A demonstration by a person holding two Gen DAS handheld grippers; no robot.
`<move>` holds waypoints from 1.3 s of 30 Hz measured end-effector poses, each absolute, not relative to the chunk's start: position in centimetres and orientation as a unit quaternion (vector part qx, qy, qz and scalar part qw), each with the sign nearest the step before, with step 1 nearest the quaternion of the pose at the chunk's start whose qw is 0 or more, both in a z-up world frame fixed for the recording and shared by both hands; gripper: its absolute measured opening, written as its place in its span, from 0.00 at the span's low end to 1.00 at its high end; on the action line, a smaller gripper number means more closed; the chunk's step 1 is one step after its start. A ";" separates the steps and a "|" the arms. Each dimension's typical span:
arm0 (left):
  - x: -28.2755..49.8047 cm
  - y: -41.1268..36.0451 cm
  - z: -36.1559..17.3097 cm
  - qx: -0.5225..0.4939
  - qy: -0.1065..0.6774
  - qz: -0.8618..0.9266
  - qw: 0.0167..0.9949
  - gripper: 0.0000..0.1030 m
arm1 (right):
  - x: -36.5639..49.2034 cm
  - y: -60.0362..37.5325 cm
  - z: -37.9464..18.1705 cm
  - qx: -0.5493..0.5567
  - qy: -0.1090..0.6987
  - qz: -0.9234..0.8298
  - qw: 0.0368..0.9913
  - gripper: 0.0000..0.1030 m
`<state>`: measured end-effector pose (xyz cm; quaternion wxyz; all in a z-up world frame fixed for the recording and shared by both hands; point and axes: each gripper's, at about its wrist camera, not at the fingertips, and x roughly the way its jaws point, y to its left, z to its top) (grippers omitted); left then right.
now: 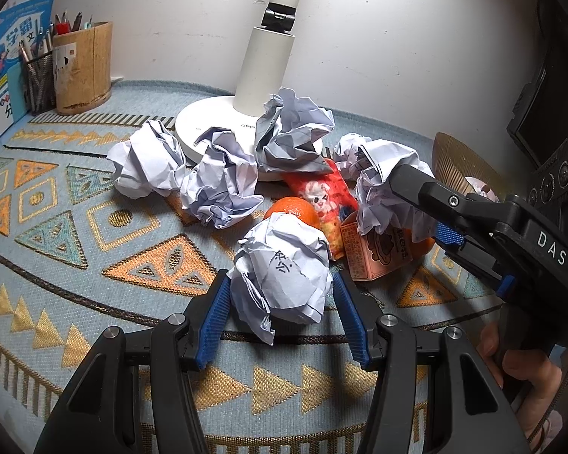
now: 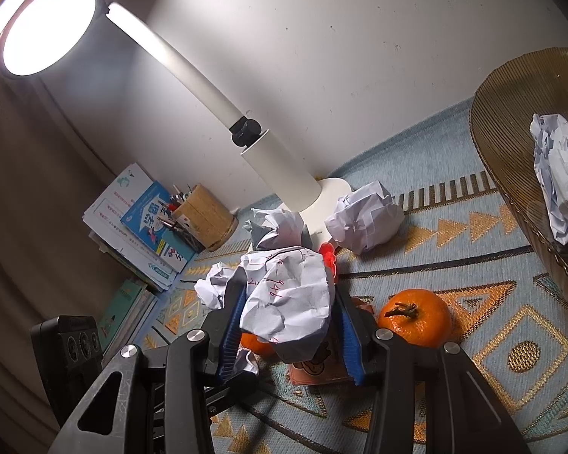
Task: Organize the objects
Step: 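Hold both grasped paper balls above the rug, then carry both paper balls to the amber bowl and release them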
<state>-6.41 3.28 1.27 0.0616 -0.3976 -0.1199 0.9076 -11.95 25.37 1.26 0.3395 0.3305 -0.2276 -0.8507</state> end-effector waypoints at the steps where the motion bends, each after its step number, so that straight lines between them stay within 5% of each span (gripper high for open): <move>1: -6.4 3.3 1.3 -0.398 -0.120 0.907 0.061 0.50 | -11.9 25.4 1.2 0.331 -0.228 -0.851 0.339 0.43; 39: -4.8 2.8 2.2 -0.368 -0.119 0.920 0.055 0.51 | -10.5 25.9 2.7 0.309 -0.226 -0.865 0.326 0.43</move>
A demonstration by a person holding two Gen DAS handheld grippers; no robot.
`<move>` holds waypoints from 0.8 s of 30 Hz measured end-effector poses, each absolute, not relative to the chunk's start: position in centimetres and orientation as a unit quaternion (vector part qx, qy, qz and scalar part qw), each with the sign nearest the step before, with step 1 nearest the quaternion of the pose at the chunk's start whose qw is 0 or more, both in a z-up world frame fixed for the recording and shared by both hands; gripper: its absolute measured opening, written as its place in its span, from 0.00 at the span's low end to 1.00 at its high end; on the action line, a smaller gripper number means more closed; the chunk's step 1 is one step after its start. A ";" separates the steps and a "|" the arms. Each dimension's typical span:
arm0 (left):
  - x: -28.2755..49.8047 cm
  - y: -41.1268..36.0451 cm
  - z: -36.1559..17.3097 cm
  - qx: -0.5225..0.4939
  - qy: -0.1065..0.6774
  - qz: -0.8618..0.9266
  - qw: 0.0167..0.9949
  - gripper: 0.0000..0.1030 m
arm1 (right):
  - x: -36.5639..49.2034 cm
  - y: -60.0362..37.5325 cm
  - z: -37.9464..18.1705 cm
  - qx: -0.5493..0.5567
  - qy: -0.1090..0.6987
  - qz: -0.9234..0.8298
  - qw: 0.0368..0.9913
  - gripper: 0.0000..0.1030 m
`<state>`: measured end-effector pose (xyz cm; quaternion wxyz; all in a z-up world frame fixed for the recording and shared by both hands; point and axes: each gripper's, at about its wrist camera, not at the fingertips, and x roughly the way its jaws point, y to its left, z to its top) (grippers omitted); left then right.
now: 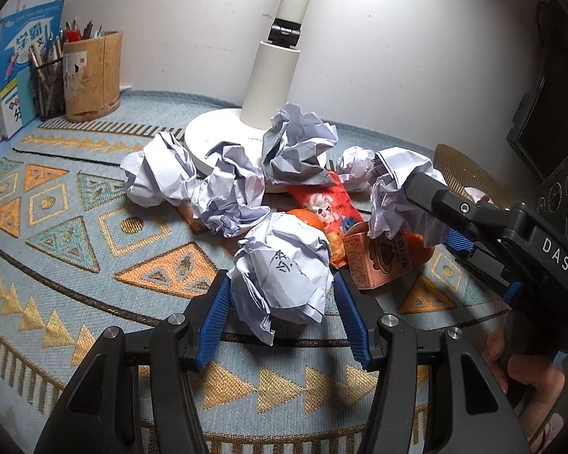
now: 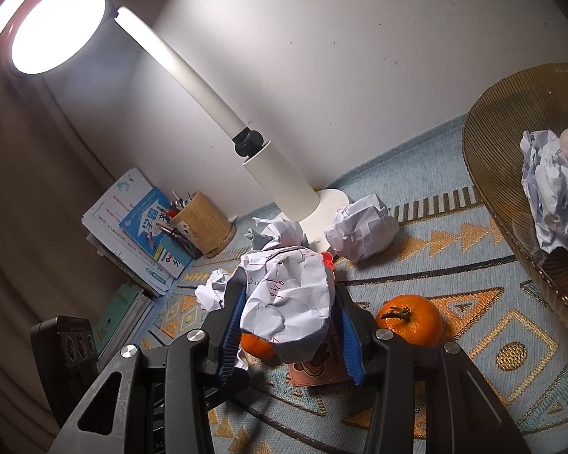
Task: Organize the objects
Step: 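Carry both paper balls to the amber bowl and release them, then move both tools back over the oranges, pink box and paper balls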
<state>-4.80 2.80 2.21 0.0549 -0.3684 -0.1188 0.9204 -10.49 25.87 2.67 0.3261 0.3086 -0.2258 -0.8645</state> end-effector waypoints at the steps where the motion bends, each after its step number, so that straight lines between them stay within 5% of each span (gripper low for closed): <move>1: -4.7 3.1 2.6 -0.360 -0.109 0.925 0.054 0.51 | -9.9 26.5 3.5 0.292 -0.238 -0.865 0.333 0.43; 9: -10.1 11.4 10.5 -0.314 -0.052 0.940 0.122 0.51 | -8.0 35.4 13.1 0.195 -0.207 -0.922 0.263 0.43; 15: -14.8 22.0 11.8 -0.304 -0.019 0.928 0.216 0.54 | -10.1 43.8 13.7 0.202 -0.204 -0.945 0.159 0.46; 16: -15.4 23.5 11.6 -0.303 -0.012 0.926 0.224 0.56 | -10.4 44.7 13.3 0.207 -0.204 -0.947 0.140 0.51; 17: -15.9 24.7 11.2 -0.308 -0.004 0.922 0.232 0.69 | -10.8 45.5 12.8 0.215 -0.203 -0.948 0.120 0.81; 18: -16.4 25.7 10.5 -0.325 -0.003 0.911 0.254 0.93 | -11.4 46.2 12.2 0.232 -0.206 -0.945 0.103 0.99; 24: -14.0 25.9 8.9 -0.360 -0.001 0.885 0.296 1.00 | -11.7 47.6 10.8 0.302 -0.211 -0.927 0.070 1.00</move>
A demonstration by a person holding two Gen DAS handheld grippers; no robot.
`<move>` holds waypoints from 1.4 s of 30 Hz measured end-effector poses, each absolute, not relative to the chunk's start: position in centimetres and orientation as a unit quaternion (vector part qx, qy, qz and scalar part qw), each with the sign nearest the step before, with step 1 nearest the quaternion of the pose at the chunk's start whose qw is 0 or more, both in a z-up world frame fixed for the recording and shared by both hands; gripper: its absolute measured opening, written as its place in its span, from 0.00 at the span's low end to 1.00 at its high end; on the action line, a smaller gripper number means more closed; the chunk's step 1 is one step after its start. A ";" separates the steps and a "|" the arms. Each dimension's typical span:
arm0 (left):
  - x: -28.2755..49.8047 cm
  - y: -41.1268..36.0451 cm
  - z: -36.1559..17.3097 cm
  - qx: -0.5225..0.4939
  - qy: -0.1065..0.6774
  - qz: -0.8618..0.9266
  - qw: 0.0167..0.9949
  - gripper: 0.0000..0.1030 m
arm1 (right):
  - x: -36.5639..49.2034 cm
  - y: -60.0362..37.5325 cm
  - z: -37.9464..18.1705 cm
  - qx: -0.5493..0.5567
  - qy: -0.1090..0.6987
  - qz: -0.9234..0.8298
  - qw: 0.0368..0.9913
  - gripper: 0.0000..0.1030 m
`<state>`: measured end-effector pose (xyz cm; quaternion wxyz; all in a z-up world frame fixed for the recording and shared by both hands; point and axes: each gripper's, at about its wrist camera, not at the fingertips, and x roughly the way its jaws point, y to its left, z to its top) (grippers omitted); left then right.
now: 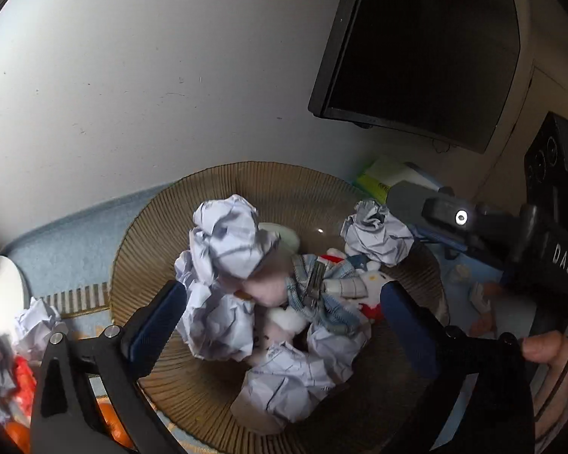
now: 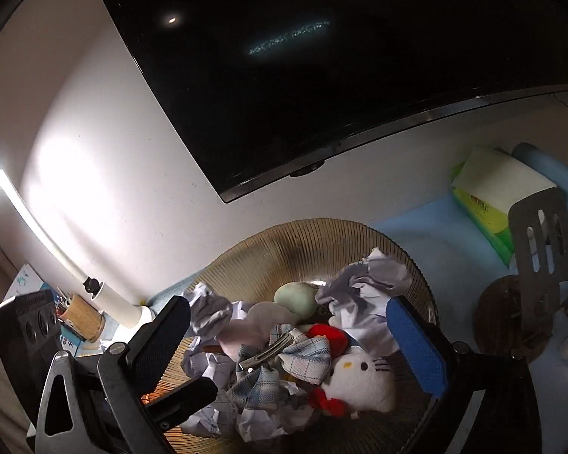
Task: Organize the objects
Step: 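Move both tools back over the oranges, pink box and paper balls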
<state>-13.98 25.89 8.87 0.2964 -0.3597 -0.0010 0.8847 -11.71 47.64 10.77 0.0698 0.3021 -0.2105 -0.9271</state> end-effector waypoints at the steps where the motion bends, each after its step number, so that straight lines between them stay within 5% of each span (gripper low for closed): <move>1: -13.2 25.4 9.1 -0.356 0.005 0.887 0.294 1.00 | -11.3 47.5 11.1 0.299 -0.214 -0.927 0.072 1.00; 13: -10.6 8.6 11.7 -0.351 -0.007 0.922 0.162 1.00 | -7.2 34.2 14.8 0.297 -0.138 -0.935 0.140 1.00; 22: -10.3 -6.0 4.5 -0.408 -0.016 0.913 0.015 1.00 | -8.0 20.8 5.7 0.359 -0.018 -0.918 0.166 1.00; 36: -15.0 -8.8 0.6 -0.429 -0.083 0.899 0.031 1.00 | -12.2 19.1 -0.3 0.430 -0.054 -0.887 0.161 1.00; 42: -15.7 -7.5 0.4 -0.440 -0.050 0.897 0.009 1.00 | -12.2 18.7 -0.1 0.429 -0.043 -0.890 0.150 1.00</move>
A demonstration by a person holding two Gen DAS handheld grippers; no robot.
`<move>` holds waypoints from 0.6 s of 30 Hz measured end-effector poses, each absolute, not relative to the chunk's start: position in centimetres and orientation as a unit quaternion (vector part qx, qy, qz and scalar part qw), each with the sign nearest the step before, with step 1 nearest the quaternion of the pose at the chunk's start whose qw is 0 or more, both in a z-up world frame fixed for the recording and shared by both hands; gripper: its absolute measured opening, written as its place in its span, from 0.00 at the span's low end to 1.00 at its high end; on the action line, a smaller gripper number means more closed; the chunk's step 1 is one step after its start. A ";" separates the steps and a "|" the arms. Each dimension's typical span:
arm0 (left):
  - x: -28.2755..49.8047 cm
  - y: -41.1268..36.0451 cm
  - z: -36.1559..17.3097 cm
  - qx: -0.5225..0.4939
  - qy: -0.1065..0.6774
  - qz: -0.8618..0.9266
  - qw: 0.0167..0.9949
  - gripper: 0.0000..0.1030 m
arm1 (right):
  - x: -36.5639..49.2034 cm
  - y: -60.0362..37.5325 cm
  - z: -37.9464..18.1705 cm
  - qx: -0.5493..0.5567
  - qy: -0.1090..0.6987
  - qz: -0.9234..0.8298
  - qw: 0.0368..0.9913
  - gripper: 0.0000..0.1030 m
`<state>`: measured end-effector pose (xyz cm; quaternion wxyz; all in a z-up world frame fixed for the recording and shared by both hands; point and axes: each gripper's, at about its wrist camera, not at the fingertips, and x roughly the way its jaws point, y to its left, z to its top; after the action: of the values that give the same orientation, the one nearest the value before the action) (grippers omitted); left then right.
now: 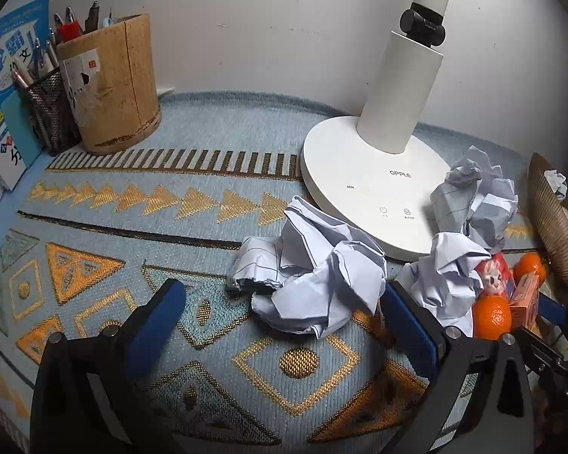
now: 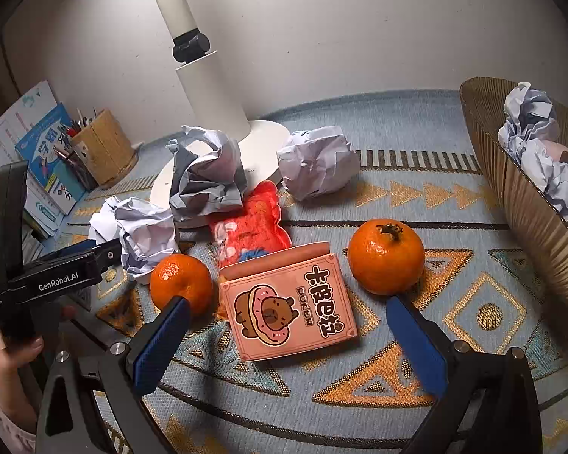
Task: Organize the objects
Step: 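Move both tools back over the oranges, pink box and paper balls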
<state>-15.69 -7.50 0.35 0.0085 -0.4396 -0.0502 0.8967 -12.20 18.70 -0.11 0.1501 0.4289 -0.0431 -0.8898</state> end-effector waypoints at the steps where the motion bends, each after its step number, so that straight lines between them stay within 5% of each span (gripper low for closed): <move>1: -15.8 -7.3 0.3 -0.441 -0.047 0.896 0.006 1.00 | -12.2 18.5 -0.1 0.431 -0.035 -0.890 0.146 1.00; 15: -15.9 -7.1 0.1 -0.443 -0.040 0.895 0.002 1.00 | -11.9 19.1 -0.2 0.428 -0.049 -0.890 0.152 0.99; 17: -15.9 -7.0 0.1 -0.443 -0.040 0.895 0.002 0.99 | -11.8 19.3 -0.1 0.424 -0.051 -0.893 0.140 0.86; 18: -15.8 -7.1 0.2 -0.442 -0.043 0.896 0.005 0.98 | -11.7 19.6 -0.1 0.421 -0.051 -0.897 0.125 0.66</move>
<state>-15.85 -7.06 0.21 0.0048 -0.4418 -0.0429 0.8961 -11.67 19.55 -0.06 0.1250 0.4210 -0.0508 -0.8969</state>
